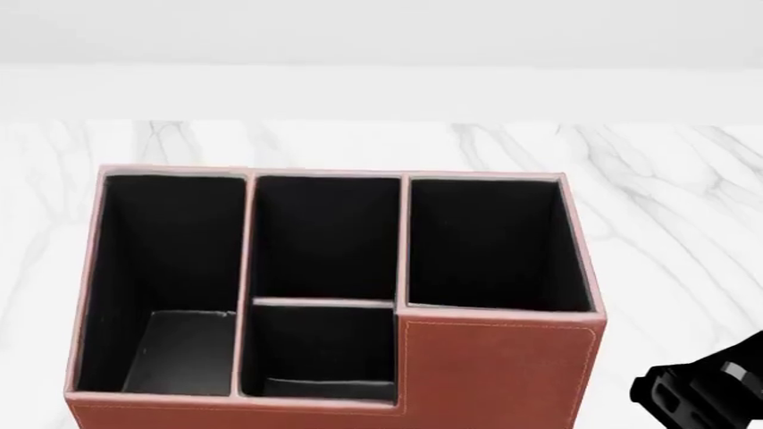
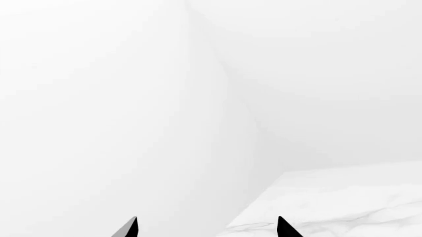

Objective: Pick up the yellow and white mug and place it to the right of the caddy.

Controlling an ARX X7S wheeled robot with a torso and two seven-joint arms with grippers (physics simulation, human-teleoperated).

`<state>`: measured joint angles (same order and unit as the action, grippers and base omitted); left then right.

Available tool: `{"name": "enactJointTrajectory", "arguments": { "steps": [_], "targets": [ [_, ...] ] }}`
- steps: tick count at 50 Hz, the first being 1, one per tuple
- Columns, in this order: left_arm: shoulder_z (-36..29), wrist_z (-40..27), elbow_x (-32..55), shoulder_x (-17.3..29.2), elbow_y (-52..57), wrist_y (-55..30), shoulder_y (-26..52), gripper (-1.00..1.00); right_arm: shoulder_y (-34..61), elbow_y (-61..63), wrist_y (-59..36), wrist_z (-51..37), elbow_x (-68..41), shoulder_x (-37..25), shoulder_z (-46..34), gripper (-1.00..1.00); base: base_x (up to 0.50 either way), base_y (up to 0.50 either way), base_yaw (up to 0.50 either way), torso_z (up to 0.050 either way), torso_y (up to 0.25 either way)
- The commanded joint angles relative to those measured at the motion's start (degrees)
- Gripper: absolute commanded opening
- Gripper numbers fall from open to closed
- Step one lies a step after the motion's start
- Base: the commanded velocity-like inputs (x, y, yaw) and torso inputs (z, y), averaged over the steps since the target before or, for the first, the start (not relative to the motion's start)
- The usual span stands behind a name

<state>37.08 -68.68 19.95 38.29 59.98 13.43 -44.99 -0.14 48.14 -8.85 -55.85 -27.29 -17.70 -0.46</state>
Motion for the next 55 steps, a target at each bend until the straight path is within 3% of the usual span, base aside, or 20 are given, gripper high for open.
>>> {"name": "enactJointTrajectory", "arguments": {
  "steps": [1,22,28,29,33,40,45,55],
  "targets": [
    [0.0,-0.7,0.2,1.0,0.0,-0.3,0.0,1.00,0.1,-0.2,0.1,-0.1,0.1,-0.2,-0.3,1.00,0.00,0.00,0.00,0.000,0.000],
    [-0.1,-1.0,0.4,1.2,0.0,-0.4,0.0,1.00,2.5,0.5,-4.8,0.7,-0.3,-2.7,-3.9,1.00,0.00,0.00,0.00,0.000,0.000],
    [-1.0,-4.1,0.5,4.6,0.0,-1.4,0.0,1.00,6.6,4.1,-13.6,1.9,-1.9,-7.1,-8.2,1.00,0.00,0.00,0.00,0.000,0.000],
    [-1.2,-5.2,0.6,5.8,0.0,-1.8,0.0,1.00,8.4,5.2,-18.5,1.6,-4.4,-8.6,-9.2,1.00,0.00,0.00,0.00,0.000,0.000],
    [-2.5,-11.1,1.4,12.4,0.0,-3.6,0.0,1.00,11.6,8.1,-21.1,5.0,-9.3,-10.7,-11.3,1.00,0.00,0.00,0.00,0.000,0.000],
    [-2.0,-10.7,1.9,12.0,0.0,-3.7,0.0,1.00,17.4,10.2,-27.7,4.9,-9.8,-12.7,-15.6,1.00,0.00,0.00,0.00,0.000,0.000],
    [-2.9,-14.2,2.2,16.0,0.0,-4.7,0.0,1.00,22.6,11.3,-32.7,6.2,-15.1,-14.4,-18.1,1.00,0.00,0.00,0.00,0.000,0.000],
    [-3.4,-16.0,2.4,17.8,0.0,-5.1,0.0,1.00,29.9,11.0,-35.1,4.9,-20.2,-17.8,-27.3,1.00,0.00,0.00,0.00,0.000,0.000]
  ]
}}
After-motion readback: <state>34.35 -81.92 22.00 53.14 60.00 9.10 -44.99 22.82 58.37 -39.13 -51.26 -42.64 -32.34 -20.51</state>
